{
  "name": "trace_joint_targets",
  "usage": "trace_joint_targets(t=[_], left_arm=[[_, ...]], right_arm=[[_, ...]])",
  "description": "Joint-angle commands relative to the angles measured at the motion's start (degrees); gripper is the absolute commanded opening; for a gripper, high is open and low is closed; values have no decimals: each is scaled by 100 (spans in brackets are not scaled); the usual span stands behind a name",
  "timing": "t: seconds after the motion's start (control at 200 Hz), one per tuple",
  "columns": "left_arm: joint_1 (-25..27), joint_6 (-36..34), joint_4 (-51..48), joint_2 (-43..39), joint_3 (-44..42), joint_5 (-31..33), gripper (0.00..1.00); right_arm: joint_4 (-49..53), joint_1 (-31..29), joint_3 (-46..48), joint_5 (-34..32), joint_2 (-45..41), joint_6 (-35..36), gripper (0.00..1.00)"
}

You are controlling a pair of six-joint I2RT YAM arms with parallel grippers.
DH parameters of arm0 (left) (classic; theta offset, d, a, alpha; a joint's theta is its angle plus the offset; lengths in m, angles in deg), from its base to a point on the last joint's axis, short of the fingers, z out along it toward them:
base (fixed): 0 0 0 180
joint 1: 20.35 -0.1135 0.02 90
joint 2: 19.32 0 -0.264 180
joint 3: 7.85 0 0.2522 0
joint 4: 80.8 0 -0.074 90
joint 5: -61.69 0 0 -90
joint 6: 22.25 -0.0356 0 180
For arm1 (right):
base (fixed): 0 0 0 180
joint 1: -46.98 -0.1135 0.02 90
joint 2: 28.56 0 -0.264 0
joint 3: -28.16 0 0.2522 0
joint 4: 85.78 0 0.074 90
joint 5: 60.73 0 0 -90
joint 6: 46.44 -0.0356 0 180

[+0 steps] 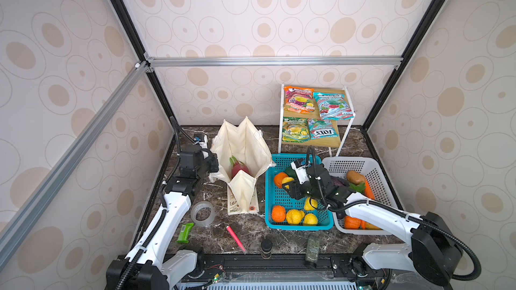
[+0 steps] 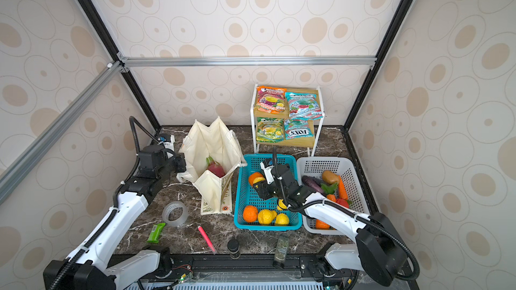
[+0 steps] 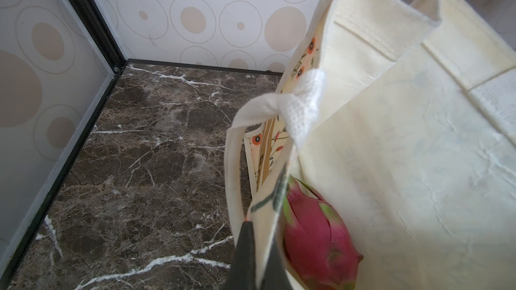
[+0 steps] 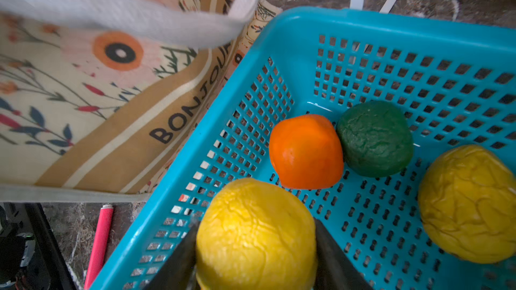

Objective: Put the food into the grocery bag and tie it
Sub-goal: 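Lift the lemon with the right gripper and lower it into the bag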

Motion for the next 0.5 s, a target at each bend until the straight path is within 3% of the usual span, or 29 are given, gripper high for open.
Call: trace_joint_targets(t=[0.0,0.27,0.495], left_arm=[[-29,-31,264,-157,80,-87,0],[-24,-30,261,-149,81,-101,0],[-27,-14,286,-165,75,-181,0]], right_arm=[[583,4,-560,-37,-312,44,51],[1465,-368,-2782,-151,157,431,50],[1767,-865,-4733,-154,1821,632,51]])
